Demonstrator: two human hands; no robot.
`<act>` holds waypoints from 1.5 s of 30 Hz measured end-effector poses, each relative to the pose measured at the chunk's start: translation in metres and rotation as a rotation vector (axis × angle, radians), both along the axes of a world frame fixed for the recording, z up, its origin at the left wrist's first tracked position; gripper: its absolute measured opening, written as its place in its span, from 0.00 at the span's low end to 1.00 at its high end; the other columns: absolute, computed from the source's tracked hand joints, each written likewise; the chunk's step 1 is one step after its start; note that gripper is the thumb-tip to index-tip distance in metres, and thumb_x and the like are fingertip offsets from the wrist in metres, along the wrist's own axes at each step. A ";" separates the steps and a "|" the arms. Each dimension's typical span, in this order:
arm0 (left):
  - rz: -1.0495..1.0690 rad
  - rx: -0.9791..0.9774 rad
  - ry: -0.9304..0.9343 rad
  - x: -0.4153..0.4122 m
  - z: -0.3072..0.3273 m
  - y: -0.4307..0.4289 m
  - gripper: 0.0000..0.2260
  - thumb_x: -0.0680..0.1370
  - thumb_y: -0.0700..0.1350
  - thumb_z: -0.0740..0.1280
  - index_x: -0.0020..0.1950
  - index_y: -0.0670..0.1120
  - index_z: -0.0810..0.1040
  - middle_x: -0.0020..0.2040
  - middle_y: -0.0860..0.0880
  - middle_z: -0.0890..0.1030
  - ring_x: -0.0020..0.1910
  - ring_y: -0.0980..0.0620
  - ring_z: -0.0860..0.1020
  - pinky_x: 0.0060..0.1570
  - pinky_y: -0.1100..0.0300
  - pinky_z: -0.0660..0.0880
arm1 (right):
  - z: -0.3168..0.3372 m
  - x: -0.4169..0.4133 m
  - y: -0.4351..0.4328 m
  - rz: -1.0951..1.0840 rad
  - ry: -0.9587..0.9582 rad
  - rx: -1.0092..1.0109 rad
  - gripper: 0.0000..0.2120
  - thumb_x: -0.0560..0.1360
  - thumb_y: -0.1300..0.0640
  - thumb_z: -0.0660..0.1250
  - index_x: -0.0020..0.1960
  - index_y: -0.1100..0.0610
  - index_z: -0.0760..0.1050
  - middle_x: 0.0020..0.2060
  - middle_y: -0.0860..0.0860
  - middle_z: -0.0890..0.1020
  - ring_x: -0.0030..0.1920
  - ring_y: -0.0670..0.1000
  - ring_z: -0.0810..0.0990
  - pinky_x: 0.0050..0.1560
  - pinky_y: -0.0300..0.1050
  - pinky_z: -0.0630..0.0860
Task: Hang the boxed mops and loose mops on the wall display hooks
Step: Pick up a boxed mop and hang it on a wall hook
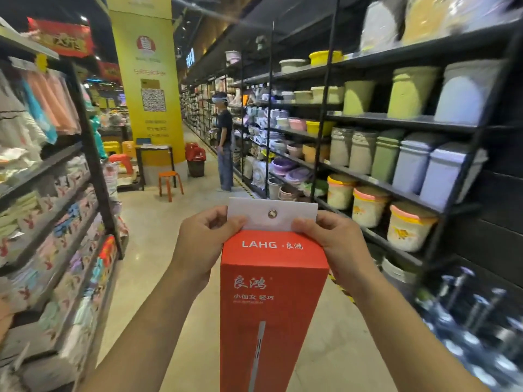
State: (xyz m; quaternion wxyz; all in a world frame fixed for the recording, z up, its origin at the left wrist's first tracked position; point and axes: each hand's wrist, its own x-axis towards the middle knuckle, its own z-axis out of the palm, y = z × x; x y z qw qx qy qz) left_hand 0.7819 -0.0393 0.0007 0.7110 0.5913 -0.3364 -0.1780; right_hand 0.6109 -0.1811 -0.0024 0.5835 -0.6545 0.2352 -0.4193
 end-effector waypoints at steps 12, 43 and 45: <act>-0.257 -0.010 -0.035 0.004 0.010 -0.187 0.05 0.78 0.40 0.74 0.50 0.50 0.87 0.45 0.43 0.88 0.44 0.41 0.87 0.46 0.48 0.85 | 0.005 -0.028 -0.129 -0.321 -0.044 -0.044 0.04 0.77 0.58 0.76 0.51 0.55 0.87 0.43 0.55 0.89 0.43 0.56 0.89 0.46 0.51 0.86; -0.684 -0.072 -0.058 -0.129 0.032 -0.731 0.04 0.79 0.44 0.74 0.53 0.49 0.85 0.44 0.49 0.89 0.40 0.52 0.87 0.36 0.60 0.82 | 0.039 -0.181 -0.582 -0.759 0.046 -0.160 0.01 0.77 0.57 0.76 0.46 0.53 0.87 0.41 0.47 0.90 0.42 0.49 0.89 0.43 0.44 0.86; -0.763 -0.074 -0.021 -0.136 0.041 -0.764 0.05 0.79 0.43 0.74 0.54 0.47 0.85 0.45 0.47 0.89 0.39 0.52 0.87 0.35 0.61 0.82 | 0.044 -0.186 -0.606 -0.818 0.043 -0.153 0.01 0.77 0.57 0.76 0.47 0.53 0.87 0.42 0.49 0.90 0.44 0.51 0.89 0.45 0.47 0.86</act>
